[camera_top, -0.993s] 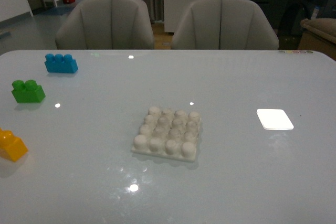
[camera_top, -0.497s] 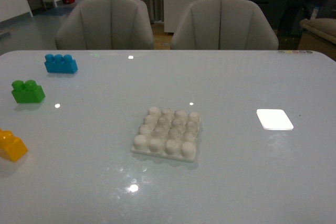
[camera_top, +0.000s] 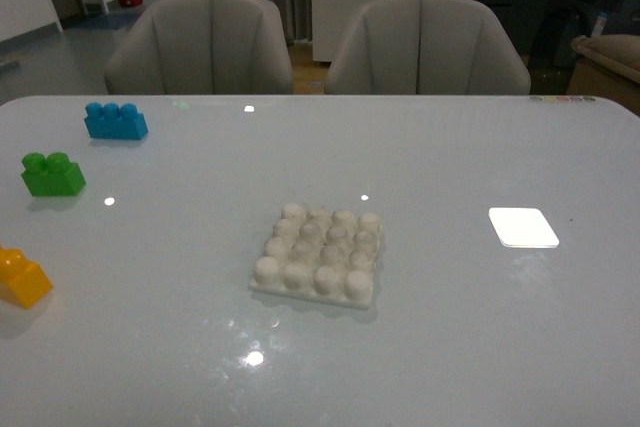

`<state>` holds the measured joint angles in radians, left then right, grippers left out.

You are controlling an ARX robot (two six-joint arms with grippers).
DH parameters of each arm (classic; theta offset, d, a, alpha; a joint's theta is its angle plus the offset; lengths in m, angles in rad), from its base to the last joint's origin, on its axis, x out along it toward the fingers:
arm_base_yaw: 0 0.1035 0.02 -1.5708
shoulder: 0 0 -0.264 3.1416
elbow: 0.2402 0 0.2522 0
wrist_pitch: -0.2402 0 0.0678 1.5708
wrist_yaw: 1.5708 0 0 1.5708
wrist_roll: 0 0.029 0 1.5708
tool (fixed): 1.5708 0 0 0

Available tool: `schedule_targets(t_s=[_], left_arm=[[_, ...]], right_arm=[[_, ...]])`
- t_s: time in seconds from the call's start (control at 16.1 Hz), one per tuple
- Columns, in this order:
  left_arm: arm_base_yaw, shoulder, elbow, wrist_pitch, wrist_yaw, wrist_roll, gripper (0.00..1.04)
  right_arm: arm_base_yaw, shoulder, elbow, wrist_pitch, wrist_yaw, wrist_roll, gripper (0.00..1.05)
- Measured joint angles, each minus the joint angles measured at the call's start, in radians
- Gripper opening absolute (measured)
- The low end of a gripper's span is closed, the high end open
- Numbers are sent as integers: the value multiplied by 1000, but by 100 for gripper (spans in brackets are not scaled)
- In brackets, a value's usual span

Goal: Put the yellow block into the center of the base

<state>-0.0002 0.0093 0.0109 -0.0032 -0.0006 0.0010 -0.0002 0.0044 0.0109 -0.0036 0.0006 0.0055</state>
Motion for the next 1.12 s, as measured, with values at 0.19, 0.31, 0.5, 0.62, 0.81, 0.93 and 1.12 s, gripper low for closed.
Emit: schedule_targets(t_s=[0.19, 0.31, 0.5, 0.62, 0.81, 0.93, 1.12], left_arm=[[0, 0, 0, 0, 0, 0, 98], [-39, 100, 79, -207, -62, -18, 98], [-56, 166, 158, -257, -60, -24, 98], [-45, 166, 196, -239, -44, -24, 98], [76, 224, 207, -164, 101, -16, 98], [220, 422, 227, 29, 252, 13, 98], [301, 914, 349, 426, 400, 80, 98]], right_arm=[[0, 0, 0, 0, 0, 0, 100], [0, 0, 0, 0, 0, 0, 97], [0, 0, 0, 0, 0, 0, 98], [0, 0, 0, 1, 0, 0, 98], [0, 0, 0, 0, 0, 0, 98], [0, 0, 0, 0, 0, 0, 98], [0, 0, 0, 0, 0, 0, 98]])
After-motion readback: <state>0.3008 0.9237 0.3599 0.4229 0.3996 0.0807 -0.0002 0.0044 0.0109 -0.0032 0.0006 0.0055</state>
